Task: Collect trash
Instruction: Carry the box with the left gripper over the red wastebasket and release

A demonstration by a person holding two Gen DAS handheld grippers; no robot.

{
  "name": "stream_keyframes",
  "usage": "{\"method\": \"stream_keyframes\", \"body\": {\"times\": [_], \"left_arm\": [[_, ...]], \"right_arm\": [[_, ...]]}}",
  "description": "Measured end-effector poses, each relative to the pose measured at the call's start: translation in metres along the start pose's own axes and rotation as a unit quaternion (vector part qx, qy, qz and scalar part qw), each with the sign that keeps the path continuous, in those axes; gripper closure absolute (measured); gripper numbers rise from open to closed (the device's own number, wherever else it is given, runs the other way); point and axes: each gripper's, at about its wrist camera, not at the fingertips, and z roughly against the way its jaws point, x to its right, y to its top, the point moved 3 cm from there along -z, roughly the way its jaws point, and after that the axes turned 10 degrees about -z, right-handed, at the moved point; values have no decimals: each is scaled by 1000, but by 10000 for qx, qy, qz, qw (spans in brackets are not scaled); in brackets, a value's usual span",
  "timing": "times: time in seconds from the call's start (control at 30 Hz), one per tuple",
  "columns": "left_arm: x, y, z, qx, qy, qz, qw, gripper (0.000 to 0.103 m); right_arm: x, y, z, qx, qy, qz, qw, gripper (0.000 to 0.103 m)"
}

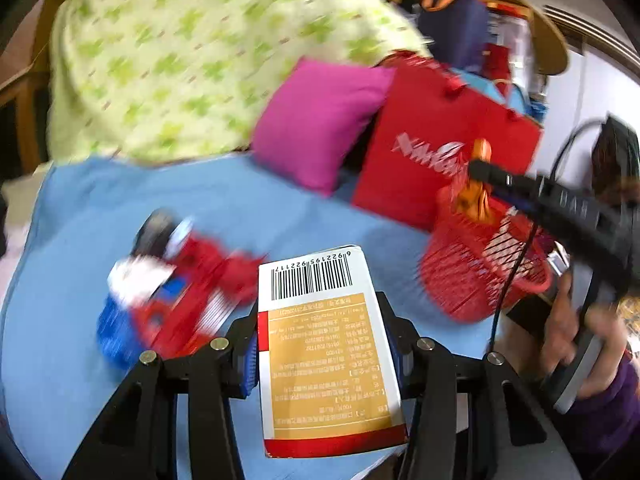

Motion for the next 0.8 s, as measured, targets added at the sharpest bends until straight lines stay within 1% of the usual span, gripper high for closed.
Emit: {"method": "stream_keyframes", "body": {"times": [0.1, 0.13, 0.2, 0.27, 0.3, 0.37, 0.47, 0.5, 0.53, 0.6, 0.63, 0.67, 0.7, 0.77, 0.8], "left_arm": [[28, 41, -12, 143, -259, -164, 9994, 52], [43, 59, -20, 211, -408, -250, 9986, 52], [68, 85, -27, 344, -569, -438, 9968, 52], [91, 105, -39, 429, -736, -560, 9948, 52], [100, 110, -49, 420, -817, -579, 9941, 52], [126, 122, -71, 315, -1112, -594, 9915, 52], [152, 126, -105, 126, -1277, -685, 9894, 52], [162, 124, -121, -32, -1397, -717, 9876, 52], [169, 122, -130, -168, -1433, -742, 9868, 52], [177, 117, -146, -362, -1362, -772, 9870, 50], [179, 113, -151, -454, -1379, -771, 9864, 48], [179, 111, -155, -530, -1413, -756, 9856, 41], [177, 106, -155, -558, -1400, -741, 9858, 37], [169, 102, -153, -553, -1279, -692, 9878, 37], [162, 101, -148, -500, -1241, -651, 9889, 37]], "right_arm": [[31, 14, 29, 459, -243, -251, 9983, 63], [46, 20, 38, 615, -365, -369, 9968, 63], [71, 27, 52, 791, -517, -623, 9936, 63], [99, 34, 61, 875, -625, -959, 9896, 63], [112, 36, 64, 900, -708, -1105, 9873, 63], [135, 40, 68, 913, -856, -1352, 9829, 63], [166, 42, 70, 822, -906, -1823, 9756, 63], [175, 41, 71, 826, -918, -2015, 9717, 63], [184, 42, 74, 856, -904, -2202, 9675, 63], [194, 38, 81, 920, -918, -2330, 9638, 63], [196, 39, 81, 944, -958, -2347, 9627, 63], [197, 38, 82, 944, -979, -2349, 9625, 63], [195, 38, 81, 924, -941, -2332, 9635, 63], [189, 40, 76, 888, -920, -2251, 9659, 56], [184, 41, 75, 889, -932, -2175, 9675, 42]]}}
